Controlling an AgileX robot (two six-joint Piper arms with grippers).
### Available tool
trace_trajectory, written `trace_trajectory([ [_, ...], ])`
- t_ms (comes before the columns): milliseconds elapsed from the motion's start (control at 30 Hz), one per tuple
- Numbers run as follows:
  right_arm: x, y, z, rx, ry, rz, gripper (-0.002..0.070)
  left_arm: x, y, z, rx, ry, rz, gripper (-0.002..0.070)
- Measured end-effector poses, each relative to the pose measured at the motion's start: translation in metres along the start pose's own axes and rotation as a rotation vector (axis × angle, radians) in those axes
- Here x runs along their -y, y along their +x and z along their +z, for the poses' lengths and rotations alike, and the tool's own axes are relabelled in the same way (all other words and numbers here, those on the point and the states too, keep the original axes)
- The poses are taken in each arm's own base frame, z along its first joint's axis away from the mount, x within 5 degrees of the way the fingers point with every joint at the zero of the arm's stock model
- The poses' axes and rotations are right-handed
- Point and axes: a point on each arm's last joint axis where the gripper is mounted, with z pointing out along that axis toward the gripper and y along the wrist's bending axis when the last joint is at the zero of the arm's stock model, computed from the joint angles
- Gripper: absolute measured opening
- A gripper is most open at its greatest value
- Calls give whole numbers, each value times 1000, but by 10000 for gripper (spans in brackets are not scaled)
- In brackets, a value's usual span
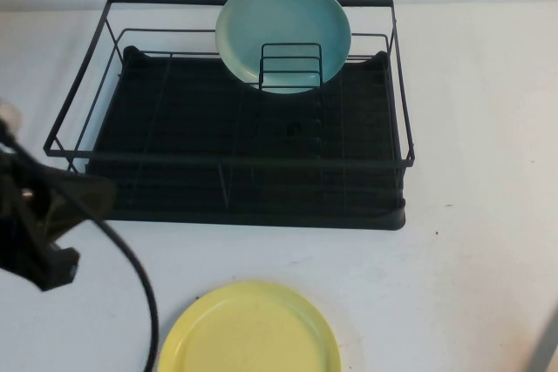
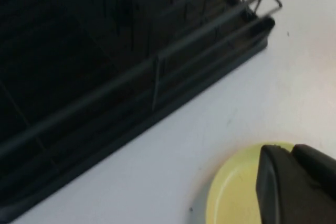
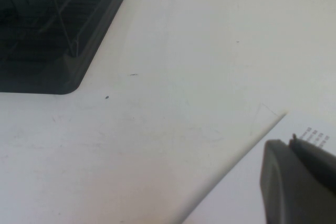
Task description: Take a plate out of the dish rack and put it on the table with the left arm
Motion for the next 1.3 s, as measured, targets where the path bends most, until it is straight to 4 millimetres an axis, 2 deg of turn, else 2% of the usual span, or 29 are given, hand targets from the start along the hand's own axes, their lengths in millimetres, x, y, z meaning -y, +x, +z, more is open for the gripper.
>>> trace_trajectory([
  [133, 0, 0, 0, 0, 0, 0, -21, 28, -3, -49, 193, -138, 57, 1],
  [267, 0, 0, 0, 0, 0, 0, -20, 60, 11, -82, 323, -191, 84, 0],
  [367, 0, 0, 0, 0, 0, 0, -20, 76, 29, -90, 338, -181, 75, 0],
  [500, 0, 0, 0, 0, 0, 0, -20, 87, 53, -95, 307, -219, 41, 0],
  [667, 0, 0, 0, 0, 0, 0, -20, 89, 76, -103, 256, -297, -341, 0],
  [867, 0, 0, 0, 0, 0, 0, -20, 87, 89, -102, 169, -348, -431, -1],
  [1033, 0, 0, 0, 0, -1, 3, -20, 76, 98, -90, 244, -423, -417, -1],
  [1233, -1, 0, 0, 1, -7, 20, -20, 57, 139, -52, 523, -594, -330, -1],
  [1300, -1, 0, 0, 0, -8, 22, -20, 51, 155, -36, 546, -633, -308, -1],
])
